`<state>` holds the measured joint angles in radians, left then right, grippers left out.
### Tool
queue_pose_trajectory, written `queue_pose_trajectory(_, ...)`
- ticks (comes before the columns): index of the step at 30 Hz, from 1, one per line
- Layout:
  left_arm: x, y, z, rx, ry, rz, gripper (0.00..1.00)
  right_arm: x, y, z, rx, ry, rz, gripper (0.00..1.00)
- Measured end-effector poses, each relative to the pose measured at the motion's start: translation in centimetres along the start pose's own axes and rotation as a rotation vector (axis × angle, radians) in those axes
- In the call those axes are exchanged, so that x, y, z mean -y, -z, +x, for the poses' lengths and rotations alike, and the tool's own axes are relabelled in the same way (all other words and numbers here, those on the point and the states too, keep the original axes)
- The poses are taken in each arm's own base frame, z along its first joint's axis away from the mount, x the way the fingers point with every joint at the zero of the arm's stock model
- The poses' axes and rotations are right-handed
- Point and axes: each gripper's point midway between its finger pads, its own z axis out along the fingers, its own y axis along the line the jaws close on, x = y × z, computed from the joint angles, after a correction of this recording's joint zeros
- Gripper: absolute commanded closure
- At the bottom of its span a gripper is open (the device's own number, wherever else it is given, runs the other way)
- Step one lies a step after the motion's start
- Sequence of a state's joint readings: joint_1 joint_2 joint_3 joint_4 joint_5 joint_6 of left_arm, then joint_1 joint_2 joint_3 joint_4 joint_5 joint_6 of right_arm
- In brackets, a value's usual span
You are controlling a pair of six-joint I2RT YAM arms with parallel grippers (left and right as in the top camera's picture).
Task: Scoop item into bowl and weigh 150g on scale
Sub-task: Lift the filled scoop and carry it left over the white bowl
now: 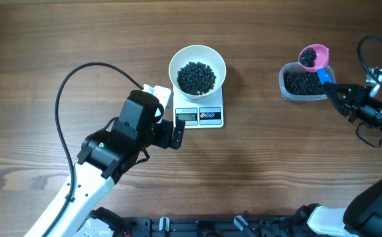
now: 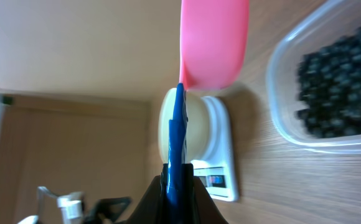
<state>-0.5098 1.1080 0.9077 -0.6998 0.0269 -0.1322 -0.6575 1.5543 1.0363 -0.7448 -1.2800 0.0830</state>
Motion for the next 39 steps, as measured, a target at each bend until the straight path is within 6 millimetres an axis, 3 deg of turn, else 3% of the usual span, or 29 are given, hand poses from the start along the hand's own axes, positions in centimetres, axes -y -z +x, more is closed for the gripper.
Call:
queue_pose_trajectory(8, 0.0, 0.0, 0.0, 0.000, 0.000, 0.000, 0.00, -2.8, -1.3, 1.2, -0.066, -0.040, -0.136, 0.96)
queue_pose_trajectory(19, 0.0, 0.0, 0.0, 0.000, 0.000, 0.000, 0.00, -6.9, -7.4, 6.7, -0.330, -0.005, -0.229, 0.96)
queue_pose_trajectory(27, 0.0, 0.0, 0.0, 0.000, 0.000, 0.000, 0.00, -10.3, -11.6, 9.3, -0.462, 0.089, -0.286, 0.96)
queue_pose_trajectory(32, 0.0, 0.0, 0.0, -0.002, 0.000, 0.000, 0.00, -10.6, -13.1, 9.9, -0.472, 0.108, -0.254, 0.96)
queue_pose_trajectory(39, 0.0, 0.0, 0.1, -0.003, 0.000, -0.001, 0.00, -9.4, -15.6, 11.1, -0.445, 0.214, -0.146, 0.96)
